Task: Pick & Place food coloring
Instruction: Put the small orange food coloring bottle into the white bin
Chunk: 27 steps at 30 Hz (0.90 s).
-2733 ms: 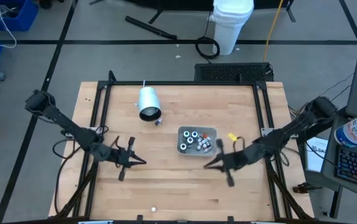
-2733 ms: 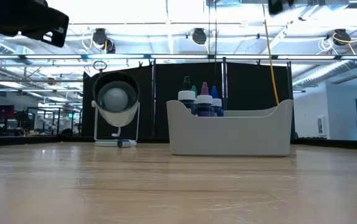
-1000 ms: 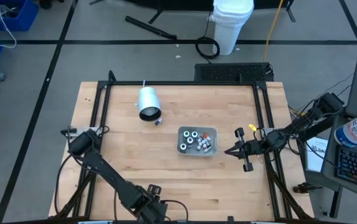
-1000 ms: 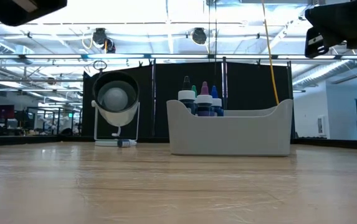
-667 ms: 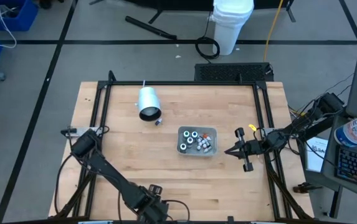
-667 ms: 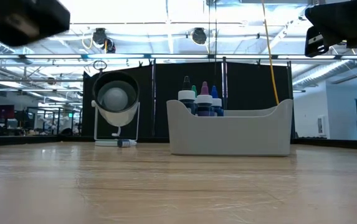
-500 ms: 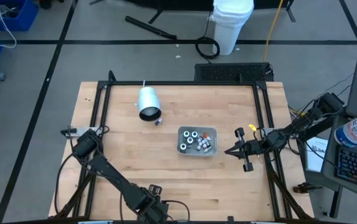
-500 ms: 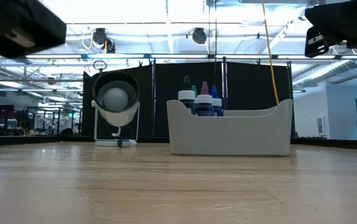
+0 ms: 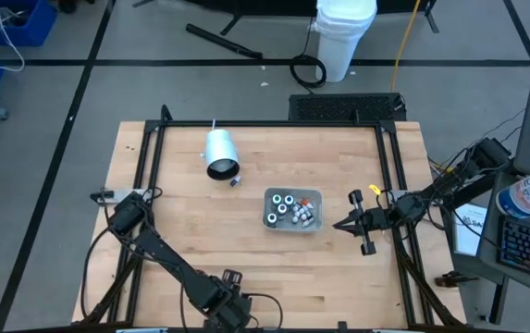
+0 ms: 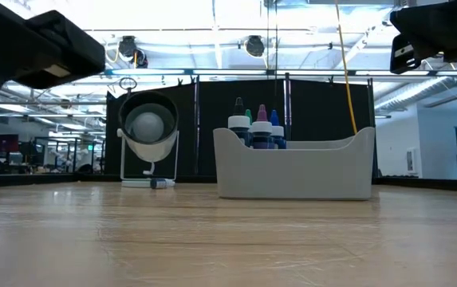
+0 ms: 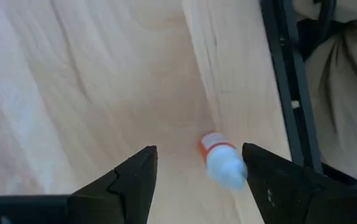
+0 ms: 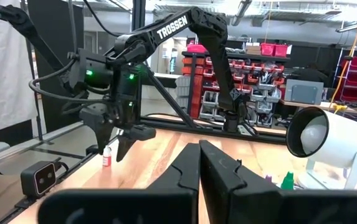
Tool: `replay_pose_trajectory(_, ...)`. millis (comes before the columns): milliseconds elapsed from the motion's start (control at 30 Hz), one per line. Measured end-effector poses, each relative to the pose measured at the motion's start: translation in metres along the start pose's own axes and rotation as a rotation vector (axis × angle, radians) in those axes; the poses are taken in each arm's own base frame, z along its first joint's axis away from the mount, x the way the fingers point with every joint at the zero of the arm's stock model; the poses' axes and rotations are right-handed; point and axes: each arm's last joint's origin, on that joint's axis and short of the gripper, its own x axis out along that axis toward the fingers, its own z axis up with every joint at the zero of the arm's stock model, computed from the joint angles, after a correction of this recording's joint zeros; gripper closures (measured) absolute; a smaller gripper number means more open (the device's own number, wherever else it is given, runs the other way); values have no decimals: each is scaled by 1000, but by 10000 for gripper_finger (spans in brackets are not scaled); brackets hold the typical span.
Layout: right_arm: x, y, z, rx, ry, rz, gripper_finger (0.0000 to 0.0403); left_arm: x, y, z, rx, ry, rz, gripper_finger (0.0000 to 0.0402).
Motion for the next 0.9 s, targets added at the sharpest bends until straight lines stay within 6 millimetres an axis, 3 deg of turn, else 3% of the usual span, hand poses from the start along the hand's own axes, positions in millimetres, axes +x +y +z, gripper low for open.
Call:
replay_pose_trajectory(400, 0, 0, 0, -1, -1, -2, 401, 0, -1, 0, 15, -4, -9, 170)
replay_pose_trajectory(900, 0, 0, 0, -3, -1, -2, 401, 0, -1, 0, 11, -8, -7, 328)
